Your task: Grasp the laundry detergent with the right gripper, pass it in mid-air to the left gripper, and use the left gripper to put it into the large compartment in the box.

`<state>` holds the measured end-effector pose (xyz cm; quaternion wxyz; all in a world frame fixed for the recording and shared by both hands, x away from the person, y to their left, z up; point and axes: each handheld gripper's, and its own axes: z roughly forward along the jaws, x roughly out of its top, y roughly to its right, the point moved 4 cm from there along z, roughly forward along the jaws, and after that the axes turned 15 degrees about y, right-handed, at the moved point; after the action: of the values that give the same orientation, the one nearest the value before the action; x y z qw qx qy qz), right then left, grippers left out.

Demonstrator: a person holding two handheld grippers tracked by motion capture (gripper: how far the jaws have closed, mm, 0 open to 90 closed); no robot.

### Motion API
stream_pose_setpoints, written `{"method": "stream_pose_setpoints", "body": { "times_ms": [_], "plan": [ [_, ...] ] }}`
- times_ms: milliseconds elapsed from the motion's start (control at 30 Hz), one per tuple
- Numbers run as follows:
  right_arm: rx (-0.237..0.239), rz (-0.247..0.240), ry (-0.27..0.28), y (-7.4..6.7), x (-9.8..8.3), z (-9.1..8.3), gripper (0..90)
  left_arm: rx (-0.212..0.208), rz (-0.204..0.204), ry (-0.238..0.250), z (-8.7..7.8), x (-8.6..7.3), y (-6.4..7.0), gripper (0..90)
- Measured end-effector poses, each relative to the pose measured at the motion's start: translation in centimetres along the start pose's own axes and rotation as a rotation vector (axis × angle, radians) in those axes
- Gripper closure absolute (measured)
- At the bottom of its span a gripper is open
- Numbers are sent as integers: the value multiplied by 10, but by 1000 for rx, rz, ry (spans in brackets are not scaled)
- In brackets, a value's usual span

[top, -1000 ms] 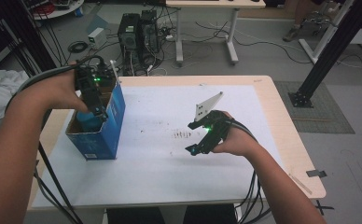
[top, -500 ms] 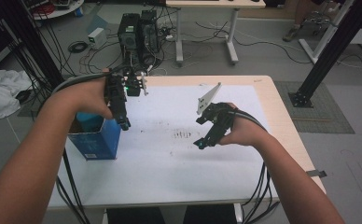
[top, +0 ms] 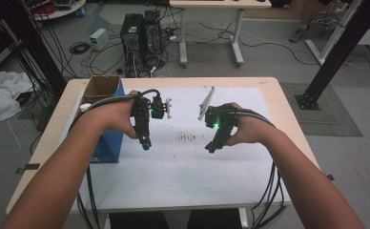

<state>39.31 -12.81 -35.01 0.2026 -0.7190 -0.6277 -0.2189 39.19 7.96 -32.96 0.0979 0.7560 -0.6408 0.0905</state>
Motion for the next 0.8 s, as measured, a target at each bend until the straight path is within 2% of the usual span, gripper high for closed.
{"method": "stream_pose_setpoints", "body": {
  "times_ms": [100, 233, 667, 733, 767, 800],
  "plan": [
    [-5, 5, -39, 1, -6, 1, 134, -8, -6, -6, 8, 0, 0, 60],
    [-13, 15, -41, 3, -9, -1, 134, -20, -4, -13, 12, 2, -1, 60],
    [-24, 30, -42, 3, -11, -5, 134, 1, 1, 10, 7, 2, 0, 59],
    [-23, 17, -32, 4, -10, -5, 134, 3, 2, 20, 5, 3, 0, 59],
    [-25, 25, -36, 3, -10, -5, 134, 1, 5, 20, 4, 3, 0, 59],
    [-27, 9, -31, 4, -10, -5, 134, 3, 5, 19, 4, 3, 0, 59]
  ]
}}
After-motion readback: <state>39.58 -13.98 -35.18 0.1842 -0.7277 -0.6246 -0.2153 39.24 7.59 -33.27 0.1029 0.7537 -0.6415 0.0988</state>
